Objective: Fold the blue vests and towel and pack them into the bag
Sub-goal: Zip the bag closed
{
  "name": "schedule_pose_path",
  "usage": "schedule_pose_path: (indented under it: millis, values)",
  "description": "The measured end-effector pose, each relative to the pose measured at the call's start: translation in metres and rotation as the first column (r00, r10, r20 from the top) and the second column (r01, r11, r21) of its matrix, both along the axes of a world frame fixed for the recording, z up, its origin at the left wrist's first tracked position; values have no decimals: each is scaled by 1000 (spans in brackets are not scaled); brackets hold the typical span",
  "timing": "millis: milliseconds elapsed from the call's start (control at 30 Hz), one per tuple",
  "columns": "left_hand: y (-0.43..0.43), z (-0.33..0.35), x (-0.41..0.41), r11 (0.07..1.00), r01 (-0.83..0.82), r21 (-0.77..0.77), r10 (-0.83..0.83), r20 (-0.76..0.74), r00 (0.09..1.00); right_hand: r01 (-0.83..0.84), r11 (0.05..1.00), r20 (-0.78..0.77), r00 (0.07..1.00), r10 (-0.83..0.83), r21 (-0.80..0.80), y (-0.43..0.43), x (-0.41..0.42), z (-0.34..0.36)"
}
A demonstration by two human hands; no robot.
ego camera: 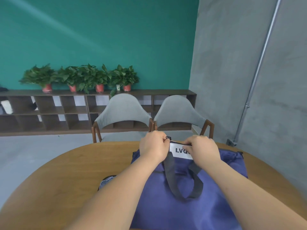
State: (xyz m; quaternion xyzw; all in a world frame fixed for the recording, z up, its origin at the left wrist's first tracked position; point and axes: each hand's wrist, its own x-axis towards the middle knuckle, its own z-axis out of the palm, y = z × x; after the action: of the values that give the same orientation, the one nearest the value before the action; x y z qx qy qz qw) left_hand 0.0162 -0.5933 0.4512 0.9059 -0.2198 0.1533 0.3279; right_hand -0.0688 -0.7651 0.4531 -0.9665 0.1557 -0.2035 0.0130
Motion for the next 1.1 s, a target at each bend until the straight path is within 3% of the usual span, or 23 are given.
schedule_pose_path:
  millis: [200, 667, 800, 900, 967, 1100]
  values:
    - [42, 12, 21, 981, -44, -188, 19, -128, 992, 25, 999, 105, 994, -29, 40, -24, -9, -2]
    - [60, -12, 18, 918, -102, -384, -6, -268, 963, 76, 997, 155, 985, -76, 5, -48, 3, 8]
    - [61, -23, 19, 867, -142, -477, -49, -366, 929, 133, 991, 121, 984, -134, 14, -43, 4, 5]
    - [64, -35, 21, 798, -187, -572, -127, -464, 877, 159, 983, 10, 987, -161, 96, -32, 7, 5]
    - [69, -44, 18, 780, -175, -600, -164, -467, 869, 113, 982, 0, 993, -115, 152, -21, 7, 2]
    - [83, -58, 6, 783, -99, -614, -229, -433, 872, -95, 981, 178, 982, 65, 168, 16, -5, -10]
